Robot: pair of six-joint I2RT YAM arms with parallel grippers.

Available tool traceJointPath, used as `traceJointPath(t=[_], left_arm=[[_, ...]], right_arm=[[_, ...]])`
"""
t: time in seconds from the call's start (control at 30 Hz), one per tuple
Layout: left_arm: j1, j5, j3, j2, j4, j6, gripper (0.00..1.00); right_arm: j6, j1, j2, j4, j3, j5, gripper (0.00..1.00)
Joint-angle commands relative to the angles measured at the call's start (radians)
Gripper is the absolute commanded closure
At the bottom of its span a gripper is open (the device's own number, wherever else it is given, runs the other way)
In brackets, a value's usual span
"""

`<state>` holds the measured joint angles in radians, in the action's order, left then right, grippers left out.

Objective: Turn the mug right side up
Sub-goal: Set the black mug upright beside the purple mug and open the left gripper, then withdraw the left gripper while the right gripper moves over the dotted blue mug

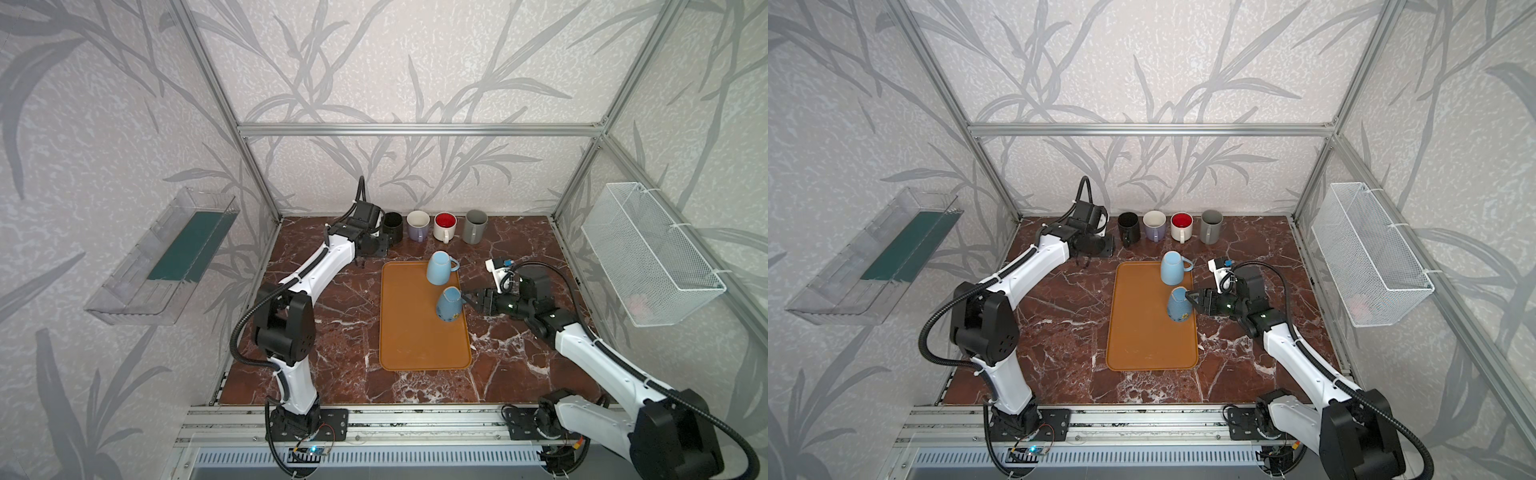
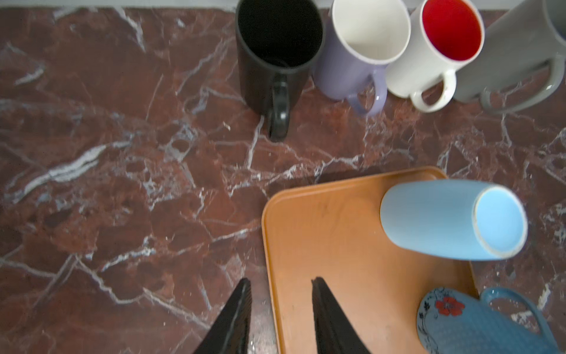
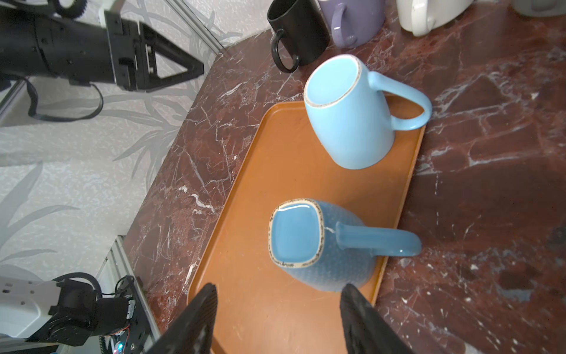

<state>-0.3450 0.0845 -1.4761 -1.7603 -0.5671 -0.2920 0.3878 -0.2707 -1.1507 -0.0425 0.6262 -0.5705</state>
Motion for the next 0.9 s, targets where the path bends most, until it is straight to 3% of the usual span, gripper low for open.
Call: traceJointPath(t=[0.0,0.2,0.63,0.87], left_arm=[[-0.005,0.018,0.096,0.107,0.113,-0.062,0.63],[-0.006,-0.001,0.206,0.212,0.145,-0.053,0.62],[-0.008,-0.007,0.258,0.297,0.115,-0.053,0.62],[-0.008,-0.020,0.304,0.356,0.116,-0.062,0.62]], right_arm=[[-0.008,0.031,-0.059,-0.126,0.037,-0.052,0.31],[0.043,0.123,-0.210,-0.246,0.053,-0.186,0.24],[0.118,0.124,-0.521,-0.515,0.101,-0.290,0.22],[0.163,0.124,-0.539,-0.573,0.056,-0.320,0.22]])
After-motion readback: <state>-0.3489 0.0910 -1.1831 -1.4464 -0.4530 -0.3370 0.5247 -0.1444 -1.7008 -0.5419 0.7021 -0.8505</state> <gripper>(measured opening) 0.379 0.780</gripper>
